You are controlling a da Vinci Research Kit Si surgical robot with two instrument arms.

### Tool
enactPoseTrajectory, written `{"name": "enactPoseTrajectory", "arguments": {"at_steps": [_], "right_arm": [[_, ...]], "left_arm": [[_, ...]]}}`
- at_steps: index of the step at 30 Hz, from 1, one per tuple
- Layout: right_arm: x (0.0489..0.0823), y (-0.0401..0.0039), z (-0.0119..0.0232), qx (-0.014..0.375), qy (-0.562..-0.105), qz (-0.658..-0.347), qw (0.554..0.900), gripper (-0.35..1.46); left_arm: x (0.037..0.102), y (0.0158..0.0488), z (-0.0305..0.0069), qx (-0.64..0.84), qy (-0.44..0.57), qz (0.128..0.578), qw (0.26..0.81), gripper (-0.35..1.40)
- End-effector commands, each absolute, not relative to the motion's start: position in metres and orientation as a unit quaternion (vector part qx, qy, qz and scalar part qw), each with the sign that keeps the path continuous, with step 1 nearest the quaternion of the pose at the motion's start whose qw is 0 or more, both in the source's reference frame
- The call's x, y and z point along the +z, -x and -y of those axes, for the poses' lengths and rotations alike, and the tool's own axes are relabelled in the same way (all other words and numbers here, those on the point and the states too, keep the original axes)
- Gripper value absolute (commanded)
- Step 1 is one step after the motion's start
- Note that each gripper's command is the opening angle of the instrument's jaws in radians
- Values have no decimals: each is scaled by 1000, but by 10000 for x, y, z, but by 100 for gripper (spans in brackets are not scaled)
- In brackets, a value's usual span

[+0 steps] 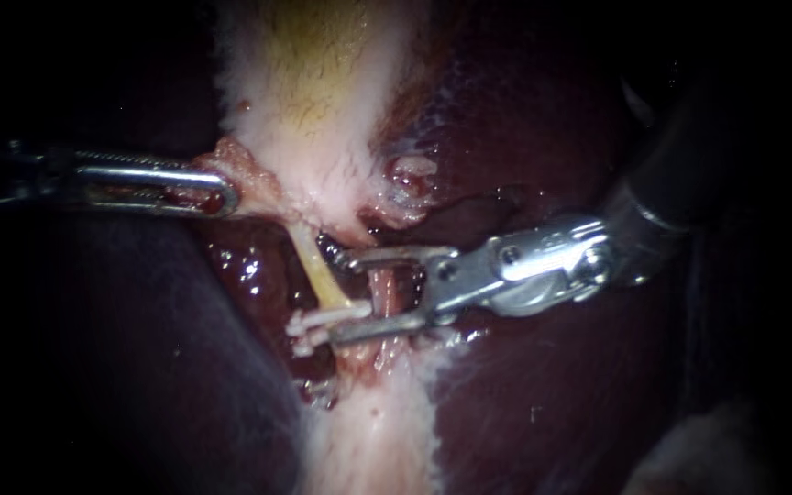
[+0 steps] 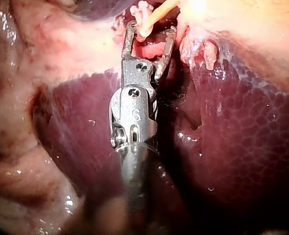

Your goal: Going back second clip left tube

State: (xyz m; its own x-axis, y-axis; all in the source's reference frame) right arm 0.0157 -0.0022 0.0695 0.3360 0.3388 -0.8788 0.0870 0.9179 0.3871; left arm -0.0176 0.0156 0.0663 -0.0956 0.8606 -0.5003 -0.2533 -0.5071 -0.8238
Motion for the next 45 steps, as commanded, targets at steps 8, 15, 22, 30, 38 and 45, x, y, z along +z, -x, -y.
{"name": "enactPoseTrajectory", "arguments": {"at_steps": [8, 15, 22, 30, 38, 45], "right_arm": [[656, -78, 0, 55, -170, -578, 797, 50], [638, -41, -9, 54, -174, -574, 798, 50], [634, -37, -5, 44, -181, -562, 806, 50], [631, -37, -2, 40, -185, -563, 804, 50], [631, -37, -3, 41, -185, -563, 804, 50], [631, -37, -3, 41, -185, -563, 804, 50]], "left_arm": [[663, 176, -156, 684, 535, 284, 407, -35], [663, 177, -156, 684, 535, 284, 407, -35], [664, 177, -156, 684, 535, 284, 407, -35], [667, 178, -156, 684, 535, 284, 407, -35], [691, 194, -160, 685, 536, 278, 408, -35], [716, 211, -162, 689, 534, 272, 408, -35]]}}
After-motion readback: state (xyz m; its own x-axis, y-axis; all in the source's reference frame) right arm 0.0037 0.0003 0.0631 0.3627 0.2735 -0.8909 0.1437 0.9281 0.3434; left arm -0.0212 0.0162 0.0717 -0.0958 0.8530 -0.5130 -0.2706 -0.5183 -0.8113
